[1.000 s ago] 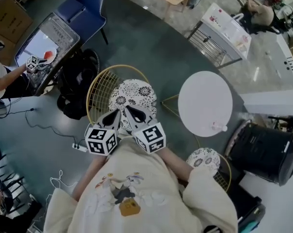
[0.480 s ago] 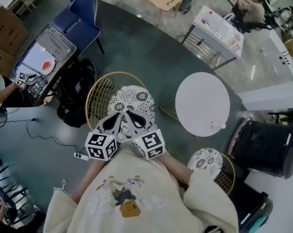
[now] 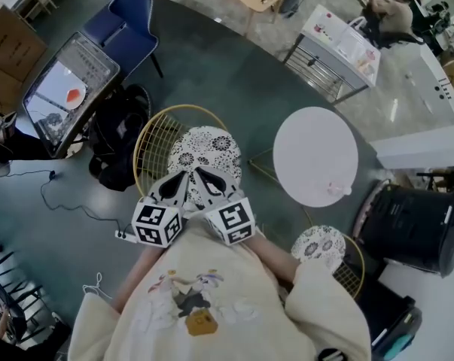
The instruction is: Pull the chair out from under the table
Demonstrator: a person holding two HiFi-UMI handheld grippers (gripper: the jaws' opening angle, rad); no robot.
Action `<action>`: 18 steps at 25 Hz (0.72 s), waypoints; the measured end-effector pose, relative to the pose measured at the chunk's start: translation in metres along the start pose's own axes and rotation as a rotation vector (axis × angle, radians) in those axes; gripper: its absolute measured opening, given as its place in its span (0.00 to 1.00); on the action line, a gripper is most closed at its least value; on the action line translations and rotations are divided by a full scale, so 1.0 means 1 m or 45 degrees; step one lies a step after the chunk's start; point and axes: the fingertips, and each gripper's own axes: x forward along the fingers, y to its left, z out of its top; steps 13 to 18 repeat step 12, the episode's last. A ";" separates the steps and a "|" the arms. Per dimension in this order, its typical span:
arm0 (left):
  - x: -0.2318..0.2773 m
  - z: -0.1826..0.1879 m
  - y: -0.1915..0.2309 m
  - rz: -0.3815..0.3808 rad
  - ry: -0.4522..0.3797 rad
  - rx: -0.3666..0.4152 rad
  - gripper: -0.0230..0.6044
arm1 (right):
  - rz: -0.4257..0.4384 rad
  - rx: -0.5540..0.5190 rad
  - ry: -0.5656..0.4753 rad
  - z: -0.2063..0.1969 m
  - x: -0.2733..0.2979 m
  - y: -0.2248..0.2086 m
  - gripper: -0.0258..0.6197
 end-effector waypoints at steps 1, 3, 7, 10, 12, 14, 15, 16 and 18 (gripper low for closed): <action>0.000 0.000 -0.001 0.000 0.000 0.001 0.05 | 0.002 0.007 0.003 0.000 0.000 0.001 0.05; -0.001 -0.001 -0.001 0.001 -0.001 -0.004 0.05 | 0.001 0.017 0.012 -0.001 -0.001 0.000 0.05; -0.003 -0.002 0.001 0.010 -0.008 -0.029 0.05 | 0.000 0.033 0.023 -0.003 -0.002 0.000 0.05; -0.003 -0.001 0.001 0.007 -0.011 -0.029 0.05 | 0.000 0.028 0.021 -0.002 -0.003 0.000 0.05; -0.002 -0.001 0.000 0.003 -0.011 -0.024 0.05 | -0.002 0.024 0.017 -0.001 -0.003 -0.001 0.05; -0.002 -0.001 0.000 0.003 -0.011 -0.024 0.05 | -0.002 0.024 0.017 -0.001 -0.003 -0.001 0.05; -0.002 -0.001 0.000 0.003 -0.011 -0.024 0.05 | -0.002 0.024 0.017 -0.001 -0.003 -0.001 0.05; -0.002 -0.001 0.000 0.003 -0.011 -0.024 0.05 | -0.002 0.024 0.017 -0.001 -0.003 -0.001 0.05; -0.002 -0.001 0.000 0.003 -0.011 -0.024 0.05 | -0.002 0.024 0.017 -0.001 -0.003 -0.001 0.05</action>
